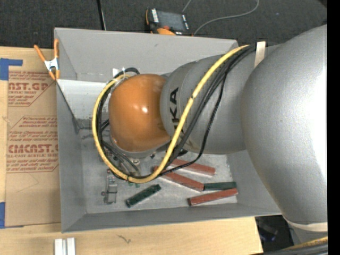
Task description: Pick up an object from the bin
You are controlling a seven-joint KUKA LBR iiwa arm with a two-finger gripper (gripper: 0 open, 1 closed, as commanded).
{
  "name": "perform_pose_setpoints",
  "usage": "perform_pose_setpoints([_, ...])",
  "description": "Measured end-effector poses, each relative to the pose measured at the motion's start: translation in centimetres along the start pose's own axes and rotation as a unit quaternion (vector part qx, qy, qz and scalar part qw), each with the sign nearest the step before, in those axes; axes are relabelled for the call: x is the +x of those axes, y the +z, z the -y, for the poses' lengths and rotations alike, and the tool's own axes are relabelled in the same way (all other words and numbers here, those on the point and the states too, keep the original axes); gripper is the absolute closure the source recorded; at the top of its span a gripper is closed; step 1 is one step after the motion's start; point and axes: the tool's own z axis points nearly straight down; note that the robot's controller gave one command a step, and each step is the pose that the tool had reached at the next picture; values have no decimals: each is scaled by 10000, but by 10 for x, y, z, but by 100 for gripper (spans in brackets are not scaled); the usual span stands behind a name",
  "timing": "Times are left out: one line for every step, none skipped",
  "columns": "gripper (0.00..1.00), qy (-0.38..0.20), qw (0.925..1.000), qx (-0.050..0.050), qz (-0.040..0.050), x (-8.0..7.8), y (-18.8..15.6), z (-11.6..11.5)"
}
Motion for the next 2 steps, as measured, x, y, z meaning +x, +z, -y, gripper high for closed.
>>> perform_pose_setpoints([0, -372, 9993, 16, -3, -1, 99, 85])
perform_pose_setpoints([0, -657, 9978, 0, 75, 4, 94, 135])
